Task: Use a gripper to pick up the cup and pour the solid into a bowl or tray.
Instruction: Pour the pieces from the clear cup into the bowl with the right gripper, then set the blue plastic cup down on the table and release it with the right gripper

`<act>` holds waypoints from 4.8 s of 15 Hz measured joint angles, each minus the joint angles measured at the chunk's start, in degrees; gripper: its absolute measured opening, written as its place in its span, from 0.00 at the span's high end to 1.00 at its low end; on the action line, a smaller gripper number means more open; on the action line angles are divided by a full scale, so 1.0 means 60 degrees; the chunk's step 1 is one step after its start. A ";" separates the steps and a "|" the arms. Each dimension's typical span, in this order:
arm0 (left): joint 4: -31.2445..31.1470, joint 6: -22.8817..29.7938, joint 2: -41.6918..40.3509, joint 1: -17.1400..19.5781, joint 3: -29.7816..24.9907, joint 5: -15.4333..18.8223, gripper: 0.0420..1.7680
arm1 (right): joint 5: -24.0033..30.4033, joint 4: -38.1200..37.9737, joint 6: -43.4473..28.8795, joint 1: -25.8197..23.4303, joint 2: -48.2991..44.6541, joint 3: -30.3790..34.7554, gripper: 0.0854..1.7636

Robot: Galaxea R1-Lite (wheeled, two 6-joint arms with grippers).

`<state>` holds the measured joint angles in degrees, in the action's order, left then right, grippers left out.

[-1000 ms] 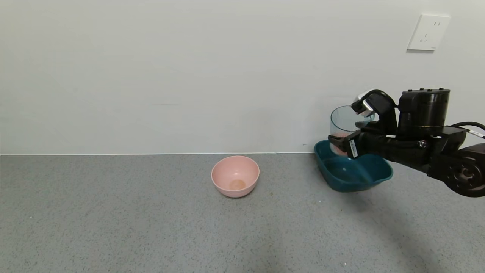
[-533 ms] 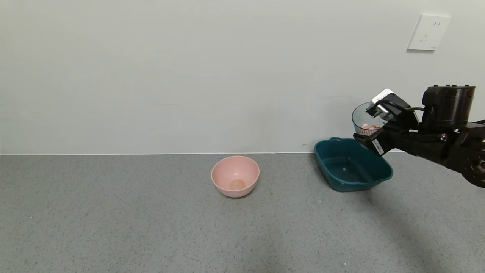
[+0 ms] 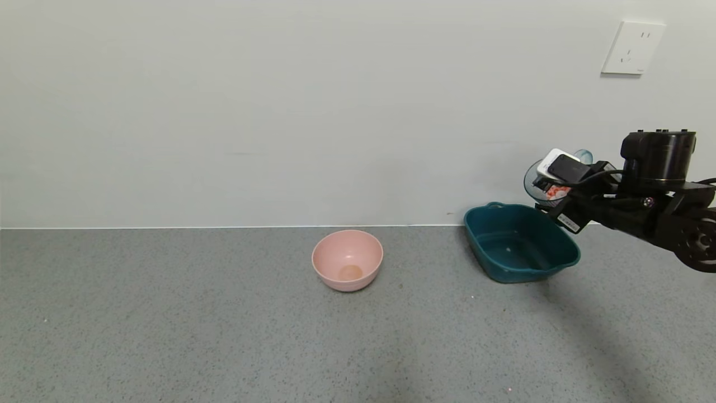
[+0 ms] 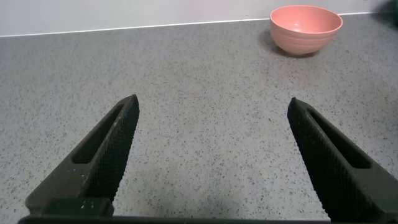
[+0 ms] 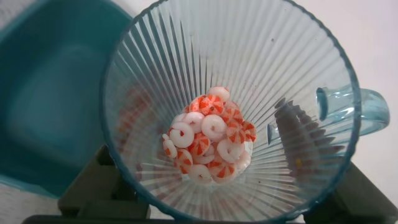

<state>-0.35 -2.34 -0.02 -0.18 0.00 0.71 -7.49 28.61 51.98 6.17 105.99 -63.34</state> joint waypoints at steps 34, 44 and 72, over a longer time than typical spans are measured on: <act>0.0004 0.0000 0.0000 0.0000 0.0000 0.0000 0.03 | -0.0589 0.1432 1.3820 -0.0445 0.1827 -0.1589 0.24; 0.0004 0.0000 0.0000 0.0000 0.0004 -0.0004 0.03 | -0.0571 0.1355 1.6010 -0.0423 0.1772 -0.2467 0.24; 0.0004 0.0000 0.0000 0.0000 0.0000 -0.0004 0.03 | -0.1241 -0.1292 0.4984 0.1617 0.0788 -0.1520 0.24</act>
<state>-0.33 -2.34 -0.02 -0.18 0.00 0.68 -14.93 20.86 81.88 15.87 110.71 -72.46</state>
